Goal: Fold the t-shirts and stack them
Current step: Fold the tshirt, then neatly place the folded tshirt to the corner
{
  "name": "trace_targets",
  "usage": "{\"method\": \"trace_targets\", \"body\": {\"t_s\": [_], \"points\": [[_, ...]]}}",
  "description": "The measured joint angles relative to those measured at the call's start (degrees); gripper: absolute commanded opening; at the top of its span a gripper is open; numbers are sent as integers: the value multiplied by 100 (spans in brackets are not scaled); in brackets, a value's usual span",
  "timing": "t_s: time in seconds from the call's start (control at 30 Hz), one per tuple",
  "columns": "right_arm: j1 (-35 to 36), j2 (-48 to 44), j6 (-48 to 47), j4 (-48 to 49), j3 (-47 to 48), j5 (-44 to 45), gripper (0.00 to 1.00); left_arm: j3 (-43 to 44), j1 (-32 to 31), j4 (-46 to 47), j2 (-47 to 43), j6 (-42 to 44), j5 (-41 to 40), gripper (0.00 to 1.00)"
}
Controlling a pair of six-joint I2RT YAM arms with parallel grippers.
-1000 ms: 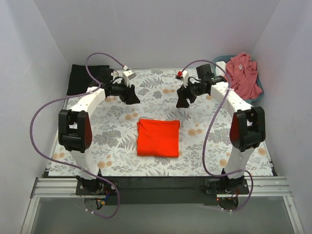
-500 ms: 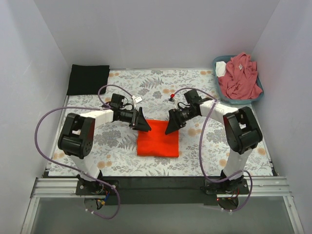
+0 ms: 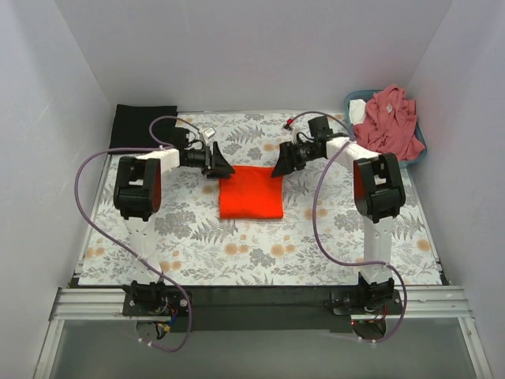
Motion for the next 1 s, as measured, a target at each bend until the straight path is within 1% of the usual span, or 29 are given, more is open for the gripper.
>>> {"method": "trace_targets", "body": {"t_s": [0.07, 0.1, 0.13, 0.17, 0.2, 0.27, 0.3, 0.4, 0.5, 0.57, 0.63, 0.73, 0.87, 1.0], "points": [[-74, -201, -85, -11, 39, 101, 76, -55, 83, 13, -295, 48, -26, 62], [-74, -382, -118, -48, -4, 153, 74, -238, 105, 59, -560, 33, -42, 62], [-48, -584, -157, -87, -61, 199, 71, -476, 114, 146, -857, -13, -33, 62], [4, -828, -188, -127, -127, 260, 65, -793, 116, 245, -1246, -74, -15, 61], [79, -1091, -210, -131, -199, 284, 62, -1075, 125, 293, -1637, -146, 24, 60], [326, -1631, -197, -120, -308, 321, 61, -1493, 144, 385, -2378, -299, 66, 60], [503, -1849, -205, -98, -345, 391, 61, -1661, 160, 459, -2728, -385, 74, 61], [1235, -2225, -369, -72, -398, 1025, 59, -2232, 385, 710, -3659, -833, 24, 64], [2210, -2218, -717, -63, -413, 2074, 56, -2608, 942, 756, -4277, -1296, -83, 64], [2844, -2068, -964, -79, -413, 2736, 54, -2623, 1355, 608, -4413, -1515, -199, 64], [3254, -1888, -1158, -103, -413, 3270, 53, -2623, 1834, 396, -4424, -1609, -297, 65], [3554, -1637, -1421, -103, -413, 3932, 51, -2634, 2345, -59, -4395, -1617, -649, 67], [3792, -1351, -1714, -96, -409, 4693, 47, -2632, 2485, -627, -4210, -1480, -1182, 67], [4006, -1062, -1858, -116, -319, 5110, 45, -2638, 2474, -894, -3985, -1414, -1388, 67]]}}
